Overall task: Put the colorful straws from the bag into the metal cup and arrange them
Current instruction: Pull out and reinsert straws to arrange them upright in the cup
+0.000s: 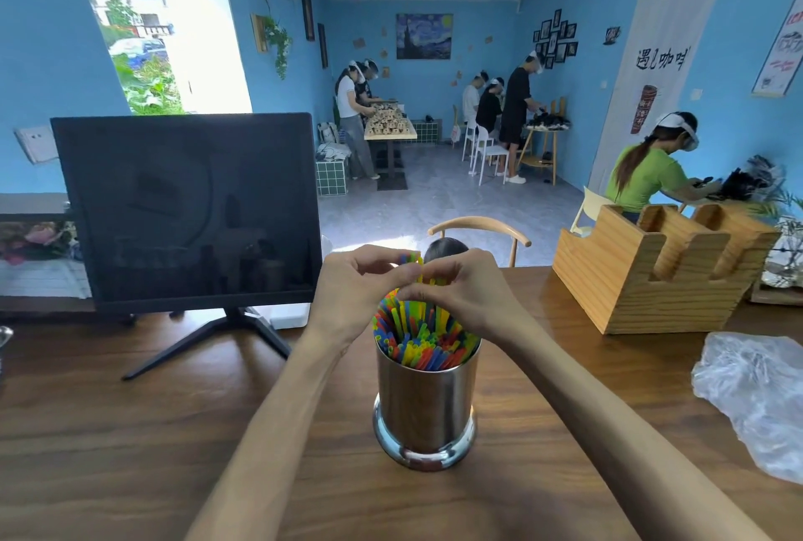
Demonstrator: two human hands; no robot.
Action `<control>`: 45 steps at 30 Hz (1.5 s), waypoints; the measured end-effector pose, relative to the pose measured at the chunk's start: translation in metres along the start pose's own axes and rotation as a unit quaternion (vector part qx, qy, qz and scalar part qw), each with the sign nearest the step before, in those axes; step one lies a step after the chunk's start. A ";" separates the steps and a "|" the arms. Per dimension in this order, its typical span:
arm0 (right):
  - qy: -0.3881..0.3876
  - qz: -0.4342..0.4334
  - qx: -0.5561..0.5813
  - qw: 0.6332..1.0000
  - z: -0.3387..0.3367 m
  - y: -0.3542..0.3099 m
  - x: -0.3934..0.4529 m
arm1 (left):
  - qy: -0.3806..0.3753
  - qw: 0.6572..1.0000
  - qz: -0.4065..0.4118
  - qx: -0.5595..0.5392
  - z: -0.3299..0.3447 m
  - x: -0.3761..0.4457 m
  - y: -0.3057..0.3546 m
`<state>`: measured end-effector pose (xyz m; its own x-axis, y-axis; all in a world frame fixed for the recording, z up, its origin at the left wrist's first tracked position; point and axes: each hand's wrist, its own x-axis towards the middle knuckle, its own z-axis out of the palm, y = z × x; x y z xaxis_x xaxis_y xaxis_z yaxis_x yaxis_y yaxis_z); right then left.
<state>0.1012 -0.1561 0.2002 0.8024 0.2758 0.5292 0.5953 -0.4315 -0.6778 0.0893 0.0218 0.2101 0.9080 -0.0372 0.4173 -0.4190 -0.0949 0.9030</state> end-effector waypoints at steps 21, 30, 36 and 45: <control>-0.010 0.024 -0.006 1.000 0.000 0.001 -0.001 | -0.052 0.995 0.009 0.090 -0.006 0.006 -0.006; -0.027 0.072 0.035 0.996 0.002 0.010 -0.002 | 0.085 0.975 0.142 -0.148 -0.015 0.010 0.037; 0.038 0.118 0.340 0.932 -0.020 -0.005 0.001 | 0.176 0.937 0.123 -0.276 -0.020 0.012 0.040; 0.157 0.164 0.556 0.800 -0.028 -0.023 0.015 | 0.165 0.906 -0.038 -0.388 0.023 -0.007 0.018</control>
<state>0.0988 -0.1663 0.2382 0.9768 0.0003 0.2142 0.1641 0.6416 -0.7493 0.0755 -0.0026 0.2209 0.9368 0.2521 0.2424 -0.3495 0.6476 0.6771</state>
